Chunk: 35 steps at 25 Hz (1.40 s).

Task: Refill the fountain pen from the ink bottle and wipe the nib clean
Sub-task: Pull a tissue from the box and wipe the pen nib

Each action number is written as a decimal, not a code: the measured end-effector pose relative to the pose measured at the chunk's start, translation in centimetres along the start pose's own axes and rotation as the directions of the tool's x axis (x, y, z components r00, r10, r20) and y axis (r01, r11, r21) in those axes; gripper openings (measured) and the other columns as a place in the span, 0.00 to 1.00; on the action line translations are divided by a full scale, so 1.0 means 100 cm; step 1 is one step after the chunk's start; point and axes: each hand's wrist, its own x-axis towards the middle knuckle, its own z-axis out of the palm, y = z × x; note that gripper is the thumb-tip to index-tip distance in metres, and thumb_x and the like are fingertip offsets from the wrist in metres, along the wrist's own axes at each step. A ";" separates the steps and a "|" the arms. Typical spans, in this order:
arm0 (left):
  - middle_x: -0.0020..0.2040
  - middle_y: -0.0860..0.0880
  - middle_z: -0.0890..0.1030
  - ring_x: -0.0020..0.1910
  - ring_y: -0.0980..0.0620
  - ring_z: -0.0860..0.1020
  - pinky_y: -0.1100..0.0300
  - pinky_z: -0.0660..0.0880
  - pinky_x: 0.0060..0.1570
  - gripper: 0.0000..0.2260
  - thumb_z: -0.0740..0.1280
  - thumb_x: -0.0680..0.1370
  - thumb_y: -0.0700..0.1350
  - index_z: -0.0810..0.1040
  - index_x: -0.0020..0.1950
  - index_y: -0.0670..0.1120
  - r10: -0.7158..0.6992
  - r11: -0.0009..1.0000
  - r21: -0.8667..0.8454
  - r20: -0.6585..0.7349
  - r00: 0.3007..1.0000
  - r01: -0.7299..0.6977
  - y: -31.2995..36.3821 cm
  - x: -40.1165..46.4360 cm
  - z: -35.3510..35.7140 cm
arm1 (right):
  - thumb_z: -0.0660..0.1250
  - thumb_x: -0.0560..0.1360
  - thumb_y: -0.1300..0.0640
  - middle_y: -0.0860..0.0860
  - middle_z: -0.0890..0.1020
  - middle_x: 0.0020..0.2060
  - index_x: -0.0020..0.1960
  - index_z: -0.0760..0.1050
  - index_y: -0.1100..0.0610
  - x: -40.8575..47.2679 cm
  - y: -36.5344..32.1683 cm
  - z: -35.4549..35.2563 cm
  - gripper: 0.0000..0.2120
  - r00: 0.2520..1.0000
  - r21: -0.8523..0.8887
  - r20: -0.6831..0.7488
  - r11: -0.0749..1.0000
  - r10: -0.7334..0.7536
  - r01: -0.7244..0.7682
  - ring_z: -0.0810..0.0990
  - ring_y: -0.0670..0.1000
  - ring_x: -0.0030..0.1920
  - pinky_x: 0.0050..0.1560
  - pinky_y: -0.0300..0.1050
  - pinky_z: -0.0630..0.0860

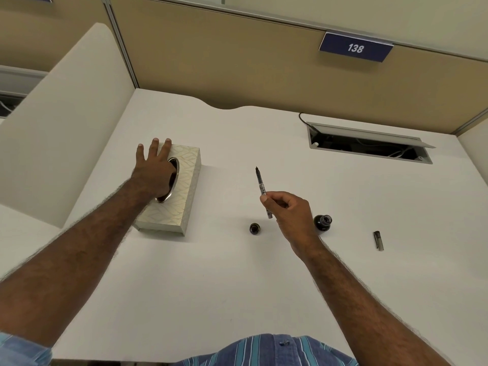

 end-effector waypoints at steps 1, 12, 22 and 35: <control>0.87 0.42 0.45 0.85 0.36 0.45 0.33 0.48 0.80 0.05 0.71 0.76 0.44 0.83 0.51 0.49 0.003 1.000 -0.012 0.007 1.000 -0.003 -0.001 0.001 -0.001 | 0.79 0.77 0.50 0.44 0.86 0.33 0.50 0.89 0.50 0.000 -0.001 -0.001 0.05 1.000 -0.002 -0.002 1.000 -0.004 0.004 0.80 0.40 0.33 0.35 0.28 0.73; 0.87 0.45 0.50 0.86 0.42 0.46 0.37 0.46 0.81 0.08 0.74 0.77 0.47 0.88 0.55 0.55 0.016 0.960 -0.280 0.024 1.000 -0.009 -0.013 -0.003 -0.009 | 0.78 0.77 0.50 0.44 0.84 0.31 0.51 0.89 0.52 0.000 -0.001 -0.003 0.07 1.000 -0.001 0.000 1.000 -0.007 0.007 0.79 0.40 0.31 0.34 0.27 0.72; 0.85 0.44 0.61 0.84 0.41 0.56 0.38 0.54 0.80 0.08 0.74 0.78 0.48 0.89 0.56 0.52 0.002 0.893 -0.448 -0.108 0.994 -0.051 -0.021 -0.003 -0.003 | 0.78 0.77 0.50 0.44 0.85 0.32 0.51 0.89 0.52 0.002 0.000 -0.004 0.06 1.000 0.000 -0.002 1.000 -0.008 0.008 0.79 0.40 0.32 0.35 0.28 0.73; 0.67 0.43 0.78 0.69 0.53 0.74 0.52 0.70 0.69 0.02 0.73 0.75 0.35 0.83 0.45 0.39 -0.139 0.446 -0.890 -0.170 0.976 -0.092 -0.033 -0.013 -0.009 | 0.78 0.77 0.50 0.44 0.84 0.31 0.50 0.89 0.52 0.000 0.003 -0.007 0.06 1.000 -0.010 -0.016 1.000 -0.009 0.009 0.78 0.40 0.31 0.34 0.27 0.72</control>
